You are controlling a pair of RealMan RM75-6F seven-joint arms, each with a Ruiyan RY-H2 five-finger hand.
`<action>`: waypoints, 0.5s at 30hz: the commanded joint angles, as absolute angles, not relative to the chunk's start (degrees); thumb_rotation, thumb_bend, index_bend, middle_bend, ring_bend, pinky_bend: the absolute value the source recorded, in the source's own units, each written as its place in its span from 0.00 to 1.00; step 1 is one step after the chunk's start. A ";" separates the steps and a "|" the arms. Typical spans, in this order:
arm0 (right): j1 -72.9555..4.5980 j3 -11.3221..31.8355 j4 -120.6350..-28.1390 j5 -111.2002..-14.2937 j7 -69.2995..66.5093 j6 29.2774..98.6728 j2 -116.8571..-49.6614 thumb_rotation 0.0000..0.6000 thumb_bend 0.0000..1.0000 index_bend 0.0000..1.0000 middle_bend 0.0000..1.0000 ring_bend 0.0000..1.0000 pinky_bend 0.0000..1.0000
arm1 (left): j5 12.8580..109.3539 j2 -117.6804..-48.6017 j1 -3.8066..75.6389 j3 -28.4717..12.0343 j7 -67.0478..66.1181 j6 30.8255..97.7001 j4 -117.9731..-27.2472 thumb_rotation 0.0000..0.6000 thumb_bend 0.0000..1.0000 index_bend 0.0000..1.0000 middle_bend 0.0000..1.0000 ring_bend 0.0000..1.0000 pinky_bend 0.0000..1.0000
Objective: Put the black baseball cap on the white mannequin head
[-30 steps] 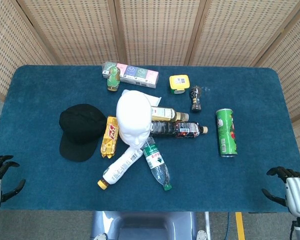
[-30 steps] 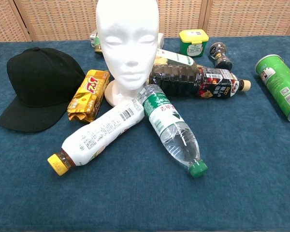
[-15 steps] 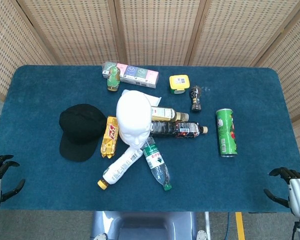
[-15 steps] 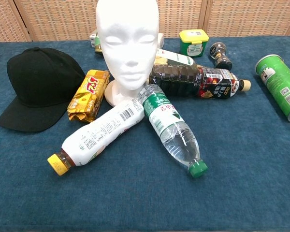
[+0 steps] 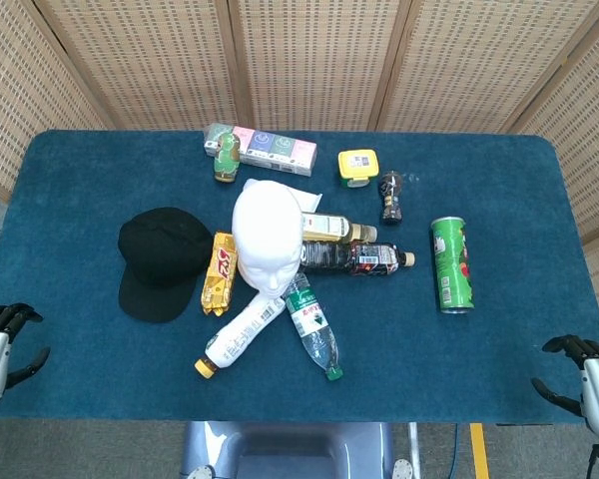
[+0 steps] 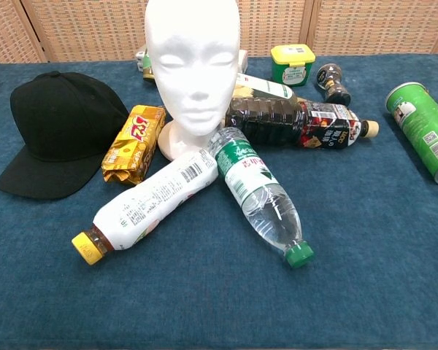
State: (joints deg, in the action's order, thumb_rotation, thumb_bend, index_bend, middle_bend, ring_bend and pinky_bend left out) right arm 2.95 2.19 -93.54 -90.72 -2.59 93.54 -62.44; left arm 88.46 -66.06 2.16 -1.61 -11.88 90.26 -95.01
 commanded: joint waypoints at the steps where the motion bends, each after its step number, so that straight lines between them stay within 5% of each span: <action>1: 3.15 2.18 -93.58 -90.70 -2.66 93.81 -62.28 1.00 0.12 0.46 0.46 0.47 0.48 | 88.49 -67.22 5.18 -2.42 -12.21 86.10 -90.46 1.00 0.21 0.43 0.47 0.39 0.56; 15: 4.25 2.09 -93.41 -90.10 -2.92 94.89 -61.85 1.00 0.12 0.46 0.46 0.47 0.48 | 89.03 -75.83 14.29 -3.78 -9.08 75.69 -77.43 1.00 0.09 0.63 0.65 0.50 0.68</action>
State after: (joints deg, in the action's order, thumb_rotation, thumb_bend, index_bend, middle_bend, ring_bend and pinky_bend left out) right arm 4.22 2.09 -93.44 -90.13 -2.89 94.87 -61.85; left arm 89.05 -74.56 13.30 -3.66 -9.81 76.78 -78.66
